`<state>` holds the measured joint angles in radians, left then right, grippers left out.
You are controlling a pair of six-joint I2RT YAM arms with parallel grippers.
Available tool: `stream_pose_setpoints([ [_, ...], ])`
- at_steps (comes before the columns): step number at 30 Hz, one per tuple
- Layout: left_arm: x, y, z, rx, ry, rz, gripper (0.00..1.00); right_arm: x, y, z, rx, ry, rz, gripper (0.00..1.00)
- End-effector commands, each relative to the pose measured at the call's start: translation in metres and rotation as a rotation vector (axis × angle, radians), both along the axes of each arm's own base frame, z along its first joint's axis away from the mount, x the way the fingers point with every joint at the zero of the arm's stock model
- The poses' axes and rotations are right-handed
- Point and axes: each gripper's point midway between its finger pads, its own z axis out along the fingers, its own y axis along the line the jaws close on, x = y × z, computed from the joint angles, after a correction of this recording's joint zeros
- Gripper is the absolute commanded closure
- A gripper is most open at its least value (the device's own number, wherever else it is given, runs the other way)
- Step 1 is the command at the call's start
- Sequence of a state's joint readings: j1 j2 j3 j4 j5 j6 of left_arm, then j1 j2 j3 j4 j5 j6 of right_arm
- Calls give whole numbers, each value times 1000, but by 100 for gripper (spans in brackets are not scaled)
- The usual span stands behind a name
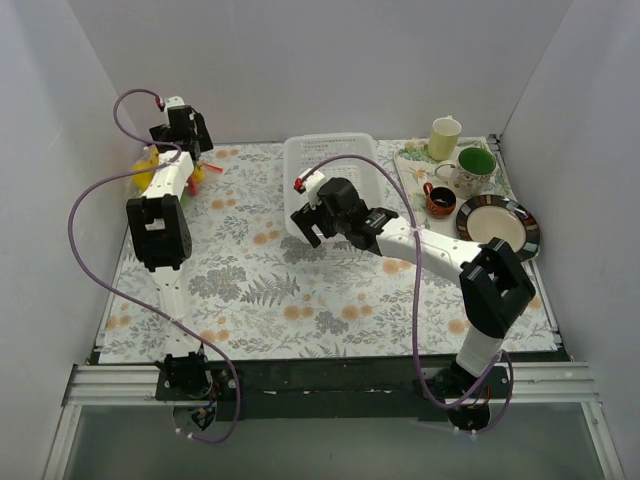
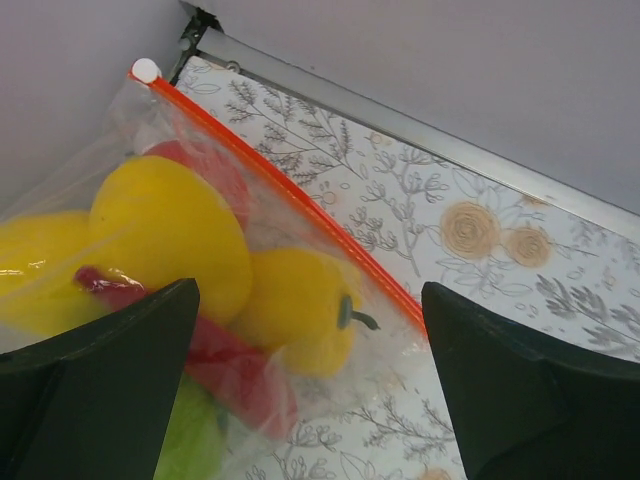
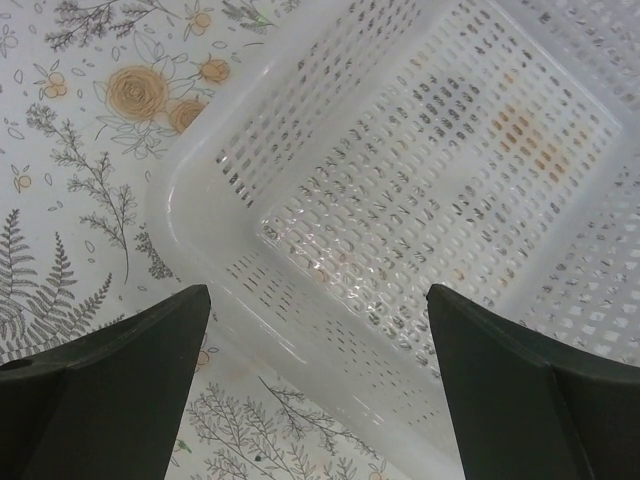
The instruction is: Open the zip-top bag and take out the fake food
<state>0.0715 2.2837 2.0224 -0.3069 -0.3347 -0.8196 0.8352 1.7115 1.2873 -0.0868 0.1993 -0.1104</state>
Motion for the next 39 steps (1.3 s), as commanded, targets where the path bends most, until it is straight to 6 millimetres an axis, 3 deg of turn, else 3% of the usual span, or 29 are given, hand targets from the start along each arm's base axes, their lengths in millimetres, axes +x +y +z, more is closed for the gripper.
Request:
stream_pose_setpoints([
  [1, 2, 26, 4, 117, -17, 114, 6, 3, 29, 11, 73, -16, 91, 1],
  [6, -7, 27, -27, 156, 29, 92, 14, -7, 29, -32, 39, 68, 112, 1],
  [10, -9, 21, -52, 161, 84, 42, 39, -13, 22, -57, 9, 117, 107, 1],
  [11, -10, 20, -58, 163, 99, 32, 55, -13, 19, -59, 5, 122, 101, 2],
  [13, -13, 14, -66, 171, 129, 11, 70, -16, 15, -63, 8, 137, 94, 2],
  [14, -19, 9, -76, 162, 156, -11, 85, -20, 11, -69, -1, 153, 91, 2],
  [15, -21, 4, -68, 157, 146, -25, 91, -23, 9, -72, 3, 167, 87, 3],
  [17, -28, -15, -69, 125, 155, -80, 100, -30, 4, -76, 15, 177, 85, 6],
  [18, -39, -22, -77, 111, 183, -101, 100, -35, 3, -78, 29, 194, 84, 8],
  [19, -45, -31, -59, 102, 163, -120, 100, -39, 1, -74, 41, 198, 84, 11],
  [20, -51, -34, -55, 79, 162, -130, 100, -43, -3, -76, 42, 206, 77, 13],
  [21, -64, -62, -67, 52, 199, -199, 100, -51, -9, -84, 37, 229, 77, 14],
  [22, -74, -76, -62, 29, 207, -233, 100, -58, -12, -78, 68, 238, 65, 16],
  [23, -84, -85, -44, 10, 183, -254, 100, -63, -16, -77, 78, 242, 58, 17],
  [24, -93, -95, -39, -14, 183, -288, 100, -75, -27, -90, 75, 278, 39, 17],
  [25, -114, -105, -51, -34, 236, -313, 100, -78, -30, -78, 110, 261, 35, 17],
  [26, -125, -111, -30, -50, 208, -331, 100, -85, -33, -77, 121, 269, 32, 18],
  [27, -135, -118, -27, -82, 210, -347, 100, -93, -38, -79, 133, 283, 21, 18],
  [28, -157, -128, -41, -117, 264, -379, 100, -104, -45, -78, 145, 286, 22, 18],
  [29, -168, -133, -22, -133, 234, -397, 100, -115, -47, -79, 159, 309, 40, 19],
  [30, -182, -141, -24, -166, 254, -419, 100, -121, -49, -71, 186, 304, 36, 19],
  [31, -197, -144, -28, -182, 275, -430, 100, -134, -56, -81, 169, 330, 36, 20],
  [32, -207, -147, -13, -189, 246, -445, 100, -140, -59, -81, 169, 339, 32, 20],
  [33, -217, -150, -8, -197, 250, -450, 100, -145, -60, -73, 198, 337, 27, 20],
  [35, -235, -159, -3, -230, 254, -489, 100, -165, -68, -79, 185, 369, 38, 20],
  [36, -247, -160, 10, -232, 241, -501, 100, -166, -71, -69, 223, 349, 13, 20],
  [38, -261, -165, 21, -249, 233, -532, 100, -186, -85, -81, 193, 396, 3, 20],
  [39, -272, -167, 29, -252, 227, -544, 100, -191, -88, -74, 220, 388, 6, 21],
])
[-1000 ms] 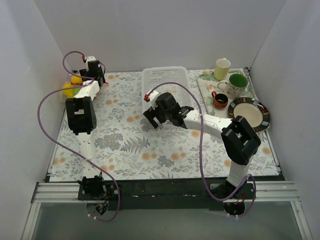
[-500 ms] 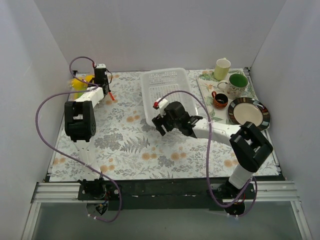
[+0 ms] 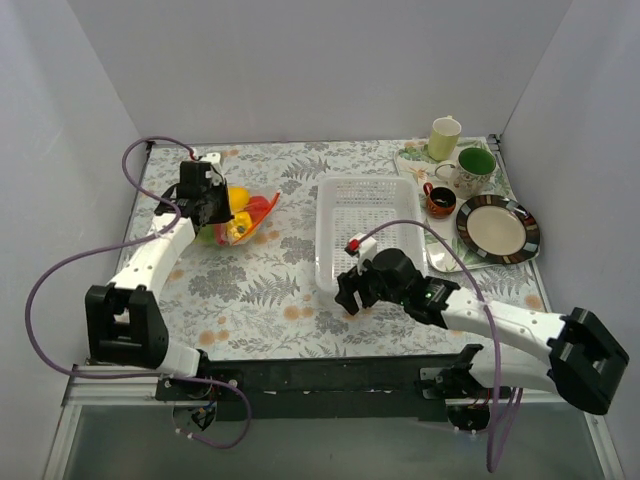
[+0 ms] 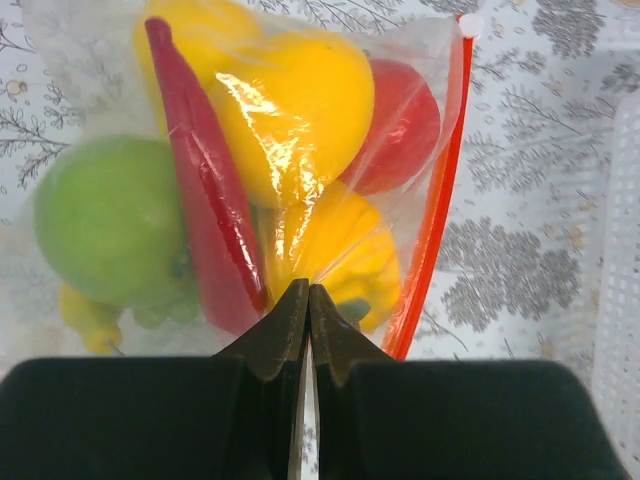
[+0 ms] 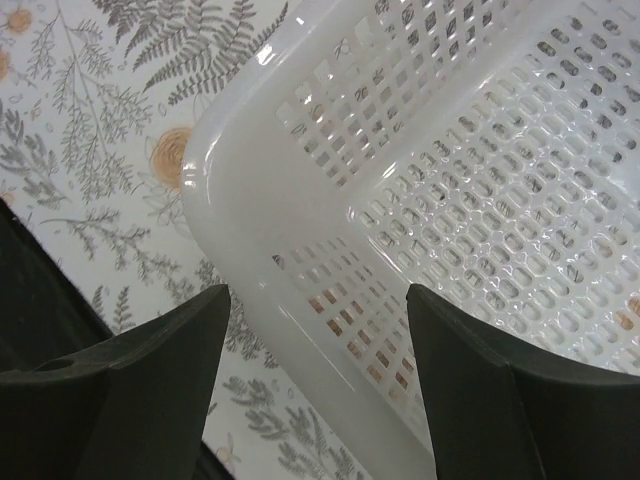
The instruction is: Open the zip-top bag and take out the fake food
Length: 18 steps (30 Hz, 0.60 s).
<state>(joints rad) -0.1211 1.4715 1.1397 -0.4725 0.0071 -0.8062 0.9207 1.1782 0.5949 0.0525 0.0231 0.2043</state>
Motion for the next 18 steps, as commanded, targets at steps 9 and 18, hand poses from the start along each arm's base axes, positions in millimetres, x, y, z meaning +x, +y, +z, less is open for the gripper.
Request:
stream_pose_setpoints([
  [9, -97, -37, 66, -142, -4, -239, 100, -59, -39, 10, 82, 110, -84, 19],
  [18, -141, -60, 108, -183, -82, -501, 100, -4, 17, 125, 82, -161, 2, 11],
])
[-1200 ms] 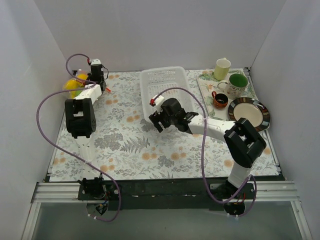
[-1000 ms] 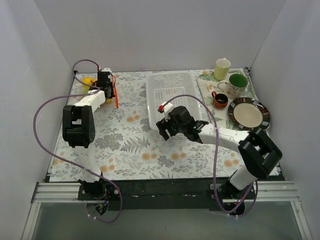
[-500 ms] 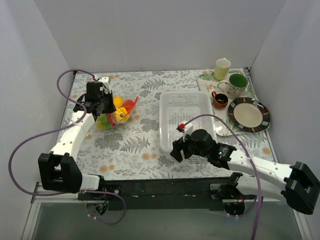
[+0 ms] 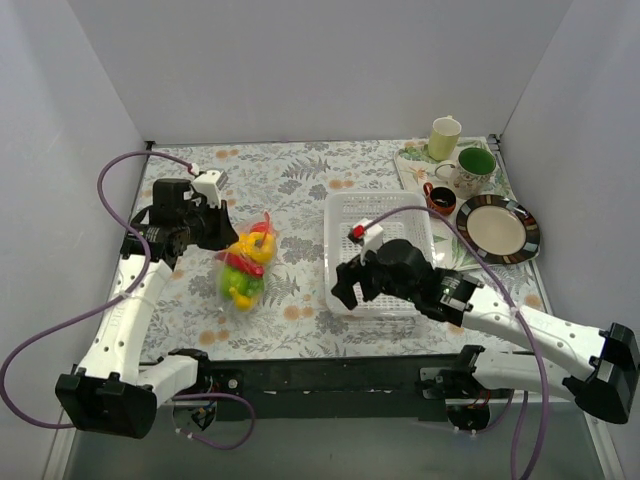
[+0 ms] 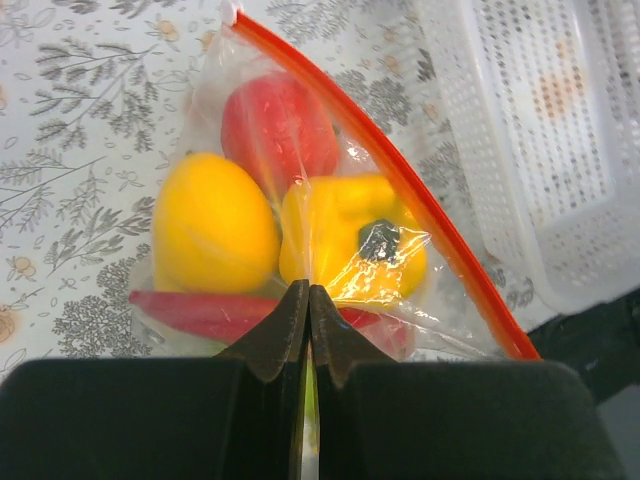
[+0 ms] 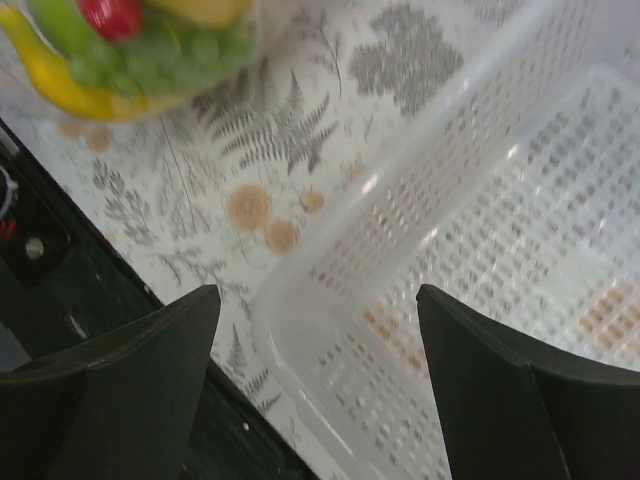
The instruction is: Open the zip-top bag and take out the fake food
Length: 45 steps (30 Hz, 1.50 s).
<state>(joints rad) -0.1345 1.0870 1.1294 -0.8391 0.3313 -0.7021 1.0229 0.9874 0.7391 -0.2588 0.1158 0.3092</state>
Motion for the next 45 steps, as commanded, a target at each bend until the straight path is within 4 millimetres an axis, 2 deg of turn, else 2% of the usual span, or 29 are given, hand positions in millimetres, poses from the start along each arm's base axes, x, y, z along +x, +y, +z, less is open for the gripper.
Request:
stream_pose_setpoints([
  [1, -26, -25, 47, -67, -105, -217, 100, 34, 34, 82, 68, -216, 35, 10],
  [3, -36, -30, 56, -70, -129, -289, 100, 43, 47, 90, 56, -261, 64, 9],
  [4, -43, -38, 67, -99, -157, -355, 100, 46, 53, 103, 72, -289, 79, 9],
  [8, -75, -57, 90, -163, -252, -572, 100, 47, 79, 108, 94, -350, 194, 7],
  [10, -85, -61, 96, -175, -297, -638, 98, 46, 85, 101, 73, -377, 246, 7],
  [11, -89, -65, 99, -195, -313, -673, 96, 39, 90, 94, 69, -383, 313, 7],
  [14, -93, -68, 97, -206, -322, -735, 92, 32, 92, 89, 67, -404, 376, 7],
  [17, -93, -70, 89, -210, -290, -780, 92, 24, 89, 100, 86, -468, 395, 9],
  [21, -96, -71, 81, -230, -229, -793, 92, 15, 90, 112, 123, -514, 425, 21],
  [24, -92, -69, 77, -215, -230, -778, 92, 4, 90, 98, 81, -474, 483, 23],
  [26, -88, -69, 74, -206, -237, -766, 93, -1, 88, 81, 24, -443, 517, 23],
  [28, -89, -69, 72, -210, -230, -759, 93, -7, 88, 75, -12, -441, 548, 25],
  [30, -89, -70, 69, -231, -222, -753, 87, -10, 79, 65, -70, -413, 547, 26],
  [31, -91, -72, 67, -246, -218, -753, 84, -11, 75, 62, -79, -391, 532, 27],
  [32, -86, -72, 57, -247, -213, -745, 80, -12, 67, 63, -86, -381, 508, 26],
  [34, -82, -71, 42, -245, -197, -714, 78, -14, 58, 59, -74, -335, 453, 25],
  [35, -73, -68, 24, -216, -187, -685, 77, -8, 47, 53, -92, -332, 384, 24],
  [38, -64, -64, -2, -182, -155, -658, 76, -15, 36, 38, -64, -241, 313, 22],
  [45, -54, -65, -33, -165, -97, -653, 76, -18, 44, 6, -14, -113, 233, 20],
])
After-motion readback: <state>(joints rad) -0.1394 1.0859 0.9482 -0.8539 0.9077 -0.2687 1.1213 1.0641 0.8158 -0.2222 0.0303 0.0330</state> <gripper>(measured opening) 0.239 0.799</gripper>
